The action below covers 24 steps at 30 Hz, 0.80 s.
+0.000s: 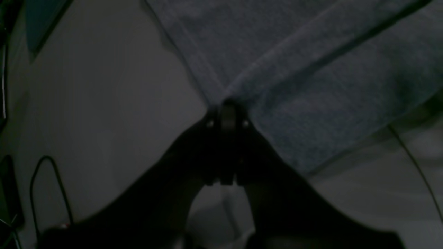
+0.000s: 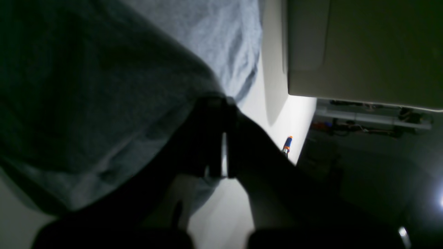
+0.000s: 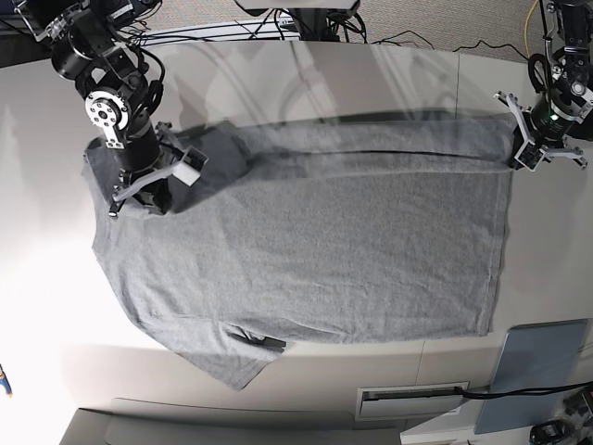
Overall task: Fold the T-shirt properly
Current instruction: 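Fold the lifted shoulder edge over the shirt body with both grippers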
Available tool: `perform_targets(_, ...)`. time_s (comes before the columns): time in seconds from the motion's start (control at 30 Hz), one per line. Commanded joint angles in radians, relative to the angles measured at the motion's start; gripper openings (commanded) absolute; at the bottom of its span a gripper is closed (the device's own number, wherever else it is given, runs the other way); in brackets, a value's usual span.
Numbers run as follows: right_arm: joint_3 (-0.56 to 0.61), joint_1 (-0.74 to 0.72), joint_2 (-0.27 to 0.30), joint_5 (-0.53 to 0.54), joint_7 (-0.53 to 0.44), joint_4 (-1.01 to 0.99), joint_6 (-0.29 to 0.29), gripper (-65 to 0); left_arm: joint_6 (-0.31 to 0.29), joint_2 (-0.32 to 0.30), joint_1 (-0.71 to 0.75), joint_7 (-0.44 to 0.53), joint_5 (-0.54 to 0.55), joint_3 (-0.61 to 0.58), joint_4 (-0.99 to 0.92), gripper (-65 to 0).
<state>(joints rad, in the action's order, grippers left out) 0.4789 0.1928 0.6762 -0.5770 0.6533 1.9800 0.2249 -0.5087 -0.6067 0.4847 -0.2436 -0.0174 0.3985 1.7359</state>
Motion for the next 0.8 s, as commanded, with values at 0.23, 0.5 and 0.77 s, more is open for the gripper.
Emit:
perform_targets(0.23,-0.008,-0.013,0.014,-0.014,-0.006,-0.016,-0.021,-65.0,0.011,-0.019,-0.003,0.016,0.003,0.01,0.013,-65.0)
perform_targets(0.5,-0.008,-0.013,0.014,-0.014,-0.01,-0.064,-0.033,-65.0,0.014,-0.019,-0.024,0.027,0.003,0.01,0.013,-65.0)
perform_targets(0.77,-0.008,-0.013,0.013,-0.014,-0.007,-0.064,-0.043,-65.0,0.012,-0.019,-0.07,0.022,0.003,0.003,0.013,-65.0)
